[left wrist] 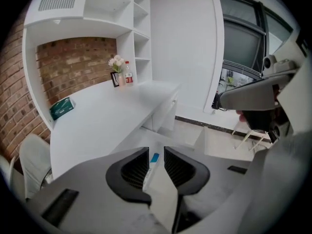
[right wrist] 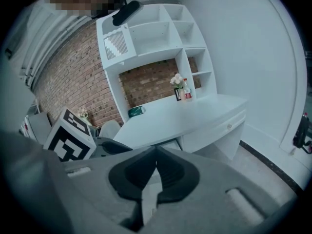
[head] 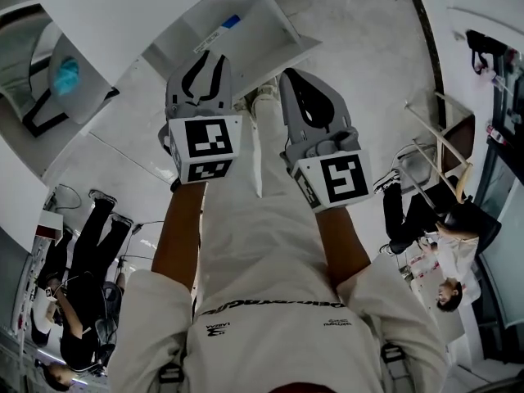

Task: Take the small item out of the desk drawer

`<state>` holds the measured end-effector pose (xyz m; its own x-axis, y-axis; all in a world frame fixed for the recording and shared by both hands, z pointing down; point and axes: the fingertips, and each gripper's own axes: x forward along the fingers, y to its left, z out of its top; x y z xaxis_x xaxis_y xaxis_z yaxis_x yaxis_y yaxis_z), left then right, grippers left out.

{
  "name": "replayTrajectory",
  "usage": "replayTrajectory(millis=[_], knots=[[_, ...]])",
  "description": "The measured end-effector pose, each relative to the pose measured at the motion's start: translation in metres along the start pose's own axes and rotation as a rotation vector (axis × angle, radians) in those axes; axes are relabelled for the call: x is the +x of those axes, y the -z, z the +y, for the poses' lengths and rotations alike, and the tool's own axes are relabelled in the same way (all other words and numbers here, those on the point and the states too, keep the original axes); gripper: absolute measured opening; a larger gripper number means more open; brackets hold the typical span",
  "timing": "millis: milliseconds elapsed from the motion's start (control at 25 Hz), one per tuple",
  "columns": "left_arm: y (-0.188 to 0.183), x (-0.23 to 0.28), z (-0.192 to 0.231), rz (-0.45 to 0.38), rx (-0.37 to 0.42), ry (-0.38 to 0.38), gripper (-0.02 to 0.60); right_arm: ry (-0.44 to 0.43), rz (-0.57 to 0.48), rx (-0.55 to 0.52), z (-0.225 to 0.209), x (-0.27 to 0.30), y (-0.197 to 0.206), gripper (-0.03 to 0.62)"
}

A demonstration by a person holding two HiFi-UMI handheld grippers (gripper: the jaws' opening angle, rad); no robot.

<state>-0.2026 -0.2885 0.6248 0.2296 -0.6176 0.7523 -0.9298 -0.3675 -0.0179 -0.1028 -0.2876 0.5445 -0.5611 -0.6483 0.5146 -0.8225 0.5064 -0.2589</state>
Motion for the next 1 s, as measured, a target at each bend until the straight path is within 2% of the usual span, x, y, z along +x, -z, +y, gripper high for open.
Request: replayTrajectory(millis=[560,760,1000], knots=[[0.061,0.087,0.009,0.232,0.215,0.053,0.171,-0.007,0.049,0.030,-0.008,0.024,0.036,-0.003],[0.075,0.110,0.006,0.284,0.298,0.078,0.197,0.000,0.047,0.040,-0.013,0.024,0.042,-0.003],[0.082,0.132,0.006,0.328,0.344,0.097,0.198,0.004,0.062,0.053,-0.018,0.023,0.052,-0.003]])
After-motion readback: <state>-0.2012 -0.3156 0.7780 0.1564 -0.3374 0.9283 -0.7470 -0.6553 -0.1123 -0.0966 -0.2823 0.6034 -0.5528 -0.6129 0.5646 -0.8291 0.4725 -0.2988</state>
